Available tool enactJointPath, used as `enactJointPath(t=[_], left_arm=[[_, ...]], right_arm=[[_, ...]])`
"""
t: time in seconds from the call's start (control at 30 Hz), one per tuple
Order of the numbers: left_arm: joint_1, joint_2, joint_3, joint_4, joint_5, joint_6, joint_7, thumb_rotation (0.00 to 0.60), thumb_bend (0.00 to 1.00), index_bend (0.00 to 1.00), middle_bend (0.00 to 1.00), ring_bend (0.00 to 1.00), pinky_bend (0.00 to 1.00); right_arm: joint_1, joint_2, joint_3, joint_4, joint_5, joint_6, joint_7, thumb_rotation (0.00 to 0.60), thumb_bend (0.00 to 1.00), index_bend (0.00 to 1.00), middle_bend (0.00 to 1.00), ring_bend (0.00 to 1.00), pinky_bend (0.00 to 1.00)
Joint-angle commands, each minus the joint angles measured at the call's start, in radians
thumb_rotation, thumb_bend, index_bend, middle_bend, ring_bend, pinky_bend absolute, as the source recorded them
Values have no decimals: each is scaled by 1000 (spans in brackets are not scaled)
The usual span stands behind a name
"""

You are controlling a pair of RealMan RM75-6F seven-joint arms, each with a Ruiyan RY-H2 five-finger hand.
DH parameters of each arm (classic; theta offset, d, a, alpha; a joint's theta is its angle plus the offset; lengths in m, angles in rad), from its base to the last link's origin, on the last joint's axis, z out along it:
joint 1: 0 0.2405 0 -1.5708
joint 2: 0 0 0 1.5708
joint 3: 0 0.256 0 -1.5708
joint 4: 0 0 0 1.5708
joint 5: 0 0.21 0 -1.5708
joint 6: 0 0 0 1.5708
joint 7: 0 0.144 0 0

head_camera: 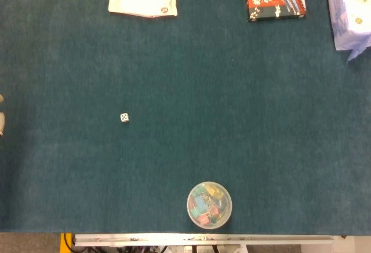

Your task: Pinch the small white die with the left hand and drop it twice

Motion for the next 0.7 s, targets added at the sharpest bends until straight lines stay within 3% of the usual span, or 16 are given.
enactJointPath(t=[0.03,0.7], left_arm=[[-1,-2,1,3,-2,-5,-3,600,395,422,359,321,537],[0,5,9,-13,11,4,14,600,405,422,361,322,538]], right_arm=[[0,1,0,-2,1,0,0,600,122,418,527,460,634],[-2,1,-2,-11,11,-4,-10,600,122,419,527,460,634]])
